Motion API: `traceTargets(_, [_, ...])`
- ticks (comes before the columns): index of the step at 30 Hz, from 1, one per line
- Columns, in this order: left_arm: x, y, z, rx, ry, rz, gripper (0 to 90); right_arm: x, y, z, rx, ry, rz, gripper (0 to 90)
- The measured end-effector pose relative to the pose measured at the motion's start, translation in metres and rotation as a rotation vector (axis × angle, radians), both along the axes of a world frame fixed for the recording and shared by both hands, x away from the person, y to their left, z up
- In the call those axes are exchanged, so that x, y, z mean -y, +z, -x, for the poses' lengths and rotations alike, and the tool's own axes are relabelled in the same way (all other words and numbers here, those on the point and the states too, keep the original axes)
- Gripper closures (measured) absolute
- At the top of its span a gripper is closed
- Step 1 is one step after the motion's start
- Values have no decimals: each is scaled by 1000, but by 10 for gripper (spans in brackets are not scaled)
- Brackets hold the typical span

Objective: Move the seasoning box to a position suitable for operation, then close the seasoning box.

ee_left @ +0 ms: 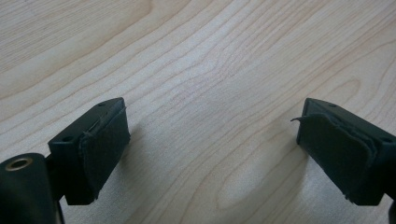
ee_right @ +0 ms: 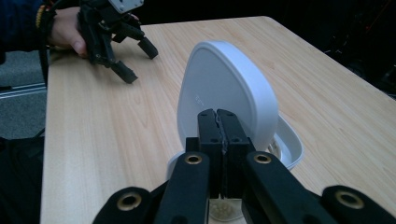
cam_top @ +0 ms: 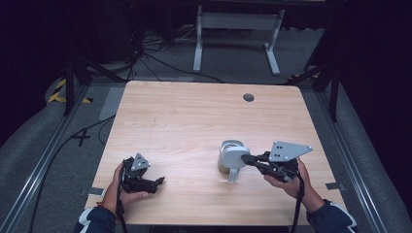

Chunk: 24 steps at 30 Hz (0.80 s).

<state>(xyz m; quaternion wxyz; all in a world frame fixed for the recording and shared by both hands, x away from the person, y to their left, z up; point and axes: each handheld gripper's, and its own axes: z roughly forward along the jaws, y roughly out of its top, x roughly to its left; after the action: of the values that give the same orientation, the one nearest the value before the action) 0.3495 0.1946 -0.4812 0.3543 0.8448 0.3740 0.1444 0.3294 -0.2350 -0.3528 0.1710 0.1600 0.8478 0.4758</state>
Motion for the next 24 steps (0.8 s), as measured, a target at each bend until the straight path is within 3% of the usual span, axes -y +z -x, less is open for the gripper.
traceTargets(7, [0,1,1,-6,-2,-1,99,1,-5,-18,-13,-48,4,900])
traceTargets(16, [0,1,0,-6,-4,-1,99,15,-5,-13,1,-79,20,899])
traceTargets(24, [0,1,0,-6,-5,-1,99,45,-11,-4,15,-119,63,874])
